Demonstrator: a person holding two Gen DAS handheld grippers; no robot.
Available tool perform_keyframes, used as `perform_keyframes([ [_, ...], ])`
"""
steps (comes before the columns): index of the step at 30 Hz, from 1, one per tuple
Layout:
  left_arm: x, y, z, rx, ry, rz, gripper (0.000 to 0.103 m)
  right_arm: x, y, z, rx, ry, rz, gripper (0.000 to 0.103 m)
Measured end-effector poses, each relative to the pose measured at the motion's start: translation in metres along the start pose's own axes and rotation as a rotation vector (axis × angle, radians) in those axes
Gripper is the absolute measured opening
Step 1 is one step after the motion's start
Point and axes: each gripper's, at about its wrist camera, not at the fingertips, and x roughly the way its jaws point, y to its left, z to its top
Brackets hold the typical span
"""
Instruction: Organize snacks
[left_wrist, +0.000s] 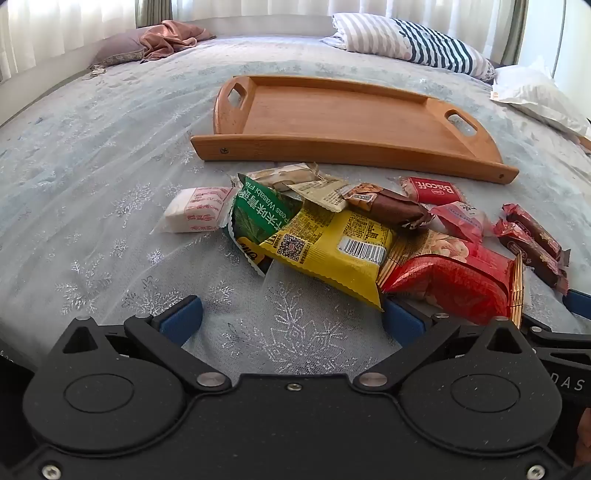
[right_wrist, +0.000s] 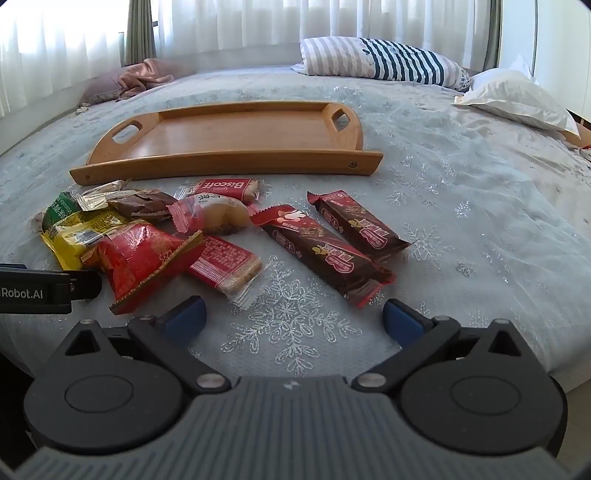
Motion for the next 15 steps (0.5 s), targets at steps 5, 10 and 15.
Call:
perform_keyframes([
  [5,-0.0001,0.0,0.0001,-0.007,0.003,-0.004,0.103,-0.0006,0.001,-0.0007,-0.004,-0.002,-0.001,0.103],
  [10,0.0,0.0001,0.0002,-0.007,0.003,-0.006,0.103,-0.0021,-0.0015,-0.0026,0.001,-0.007,0.006,0.103],
  [15,-0.0001,0.0003,0.0002,-0.009,0.002,-0.007,0.103,-0.0021,0.0006,-0.0011,-0.002,-0.007,0.003,0.103],
])
